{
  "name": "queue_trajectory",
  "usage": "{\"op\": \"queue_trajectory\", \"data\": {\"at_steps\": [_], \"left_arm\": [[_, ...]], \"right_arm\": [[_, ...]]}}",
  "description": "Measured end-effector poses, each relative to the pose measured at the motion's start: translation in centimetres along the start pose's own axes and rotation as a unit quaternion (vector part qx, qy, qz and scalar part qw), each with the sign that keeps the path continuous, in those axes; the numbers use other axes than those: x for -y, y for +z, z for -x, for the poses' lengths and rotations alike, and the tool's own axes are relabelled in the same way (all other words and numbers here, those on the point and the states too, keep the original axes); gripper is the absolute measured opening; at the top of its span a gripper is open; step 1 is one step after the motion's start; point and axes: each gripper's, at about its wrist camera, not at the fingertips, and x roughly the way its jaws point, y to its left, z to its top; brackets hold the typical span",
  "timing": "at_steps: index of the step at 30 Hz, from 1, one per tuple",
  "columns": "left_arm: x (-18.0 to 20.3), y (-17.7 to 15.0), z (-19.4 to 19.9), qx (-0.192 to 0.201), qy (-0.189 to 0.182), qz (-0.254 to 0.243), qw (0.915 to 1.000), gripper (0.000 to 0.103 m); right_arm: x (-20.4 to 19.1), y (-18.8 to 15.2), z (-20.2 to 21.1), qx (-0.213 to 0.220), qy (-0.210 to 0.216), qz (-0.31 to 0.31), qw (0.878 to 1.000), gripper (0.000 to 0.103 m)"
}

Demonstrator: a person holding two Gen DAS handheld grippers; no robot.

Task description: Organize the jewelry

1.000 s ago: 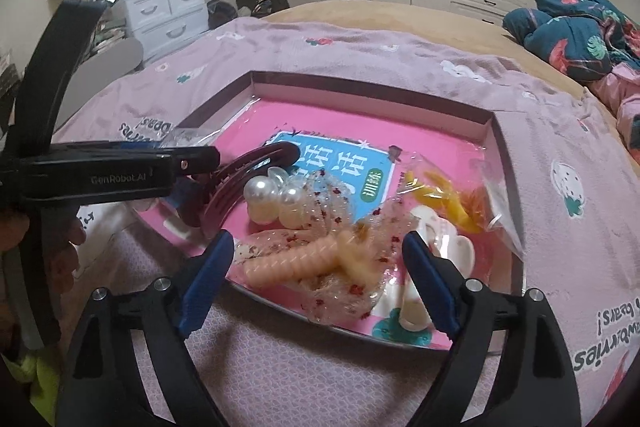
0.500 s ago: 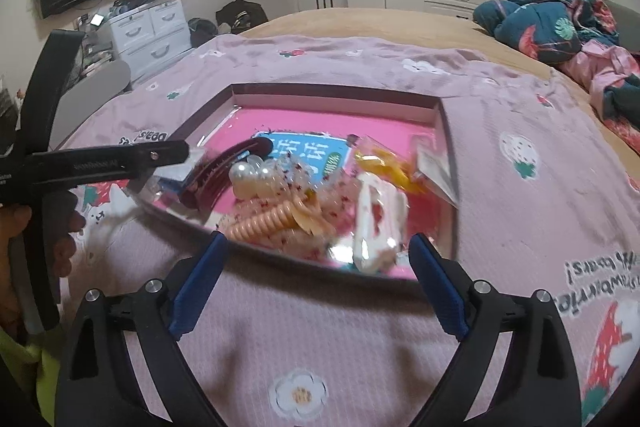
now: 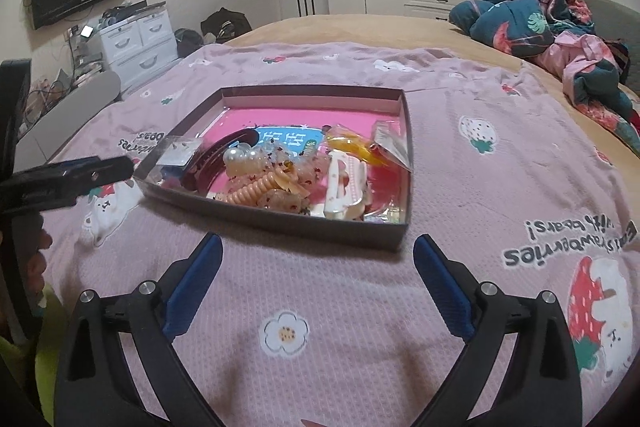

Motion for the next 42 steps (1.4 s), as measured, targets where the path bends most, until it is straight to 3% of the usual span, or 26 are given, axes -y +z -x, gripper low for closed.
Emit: {"op": "queue_trajectory", "data": {"at_steps": [16,42], "left_arm": [[0.4,-4.0,3.1,0.007,-0.005,0.003,1.0,0.093],[0.1,-4.3,3.6,0.009,0.003,0.01,0.9999,0.094]], "right_arm": [[-0.4,-1.5,3.1,0.012,-0.004,-0.011,1.0,0.097],[-1.3,-1.9,3.1,0.003,0.003,-0.007,1.0,0.097]]}}
